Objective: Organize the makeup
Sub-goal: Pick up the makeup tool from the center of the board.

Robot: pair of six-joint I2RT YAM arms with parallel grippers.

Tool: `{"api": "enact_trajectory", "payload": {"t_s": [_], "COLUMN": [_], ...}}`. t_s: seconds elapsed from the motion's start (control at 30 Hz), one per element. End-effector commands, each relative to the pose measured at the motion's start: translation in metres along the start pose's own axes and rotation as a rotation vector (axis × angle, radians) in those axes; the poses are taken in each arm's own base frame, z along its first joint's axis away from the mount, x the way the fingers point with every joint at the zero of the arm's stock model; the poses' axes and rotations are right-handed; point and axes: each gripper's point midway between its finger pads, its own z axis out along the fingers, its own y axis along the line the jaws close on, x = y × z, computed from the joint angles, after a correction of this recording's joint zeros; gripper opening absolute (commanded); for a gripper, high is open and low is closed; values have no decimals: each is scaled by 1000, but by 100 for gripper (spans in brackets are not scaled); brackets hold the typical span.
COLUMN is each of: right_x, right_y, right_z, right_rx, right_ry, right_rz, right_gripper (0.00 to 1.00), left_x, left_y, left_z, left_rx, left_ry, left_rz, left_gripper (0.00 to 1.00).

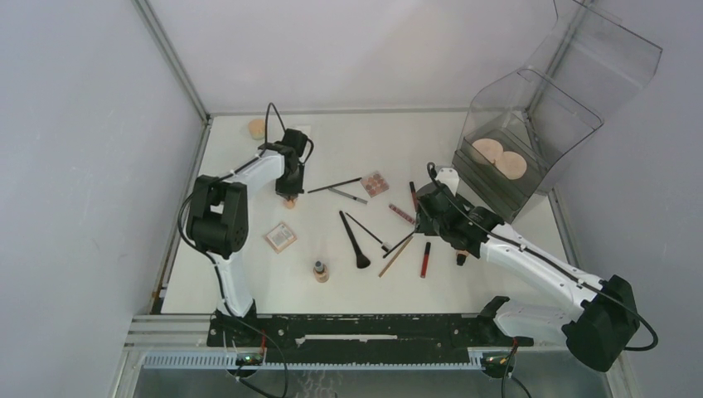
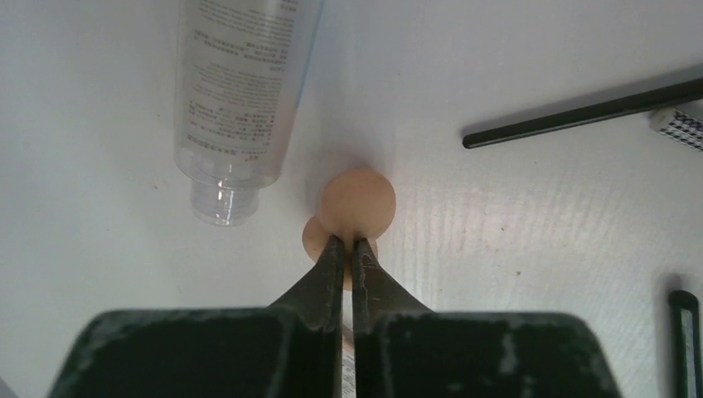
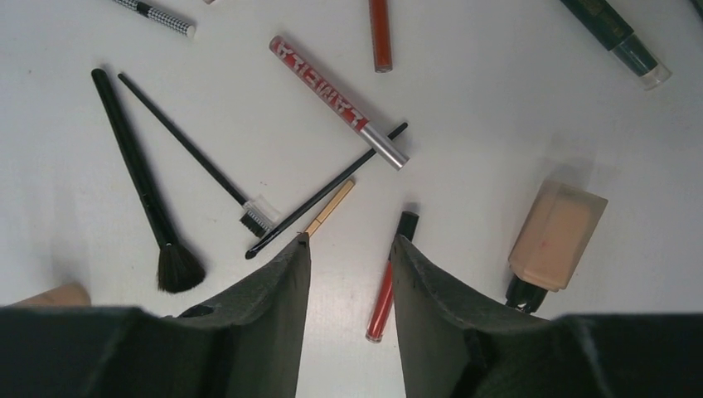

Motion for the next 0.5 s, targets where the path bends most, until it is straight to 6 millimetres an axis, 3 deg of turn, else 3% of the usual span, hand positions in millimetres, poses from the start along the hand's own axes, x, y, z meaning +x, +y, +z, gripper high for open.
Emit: {"api": "enact_trajectory", "payload": {"t_s": [0.0,0.07,0.13,0.3,0.47], "right_x": [-28,-33,-34,-49,-65], "right_y": [14,23,45,92,140], "right_z": [-23,-33,-47,-91,-127], "right_rx": [-93,-162,-311,-599,-847], "right_ry": [-80,-94,-96,-160,-241], "right_rz": [24,24,-21,-15,-30], "right_gripper": [47,43,41,42,56], "left_x": [-9,-14,-13,13,41], "left_y": [-14,-19,-34,-96,-134], "left_z": [-46,-81,-120,-235,-312], "left_rx": [126,196,329,860,1265], "left_ry": [-62,-136,-211,-381,-488], "left_rz": [-33,-37,-23,50,-25], "left_gripper": [1,1,1,3,4]}}
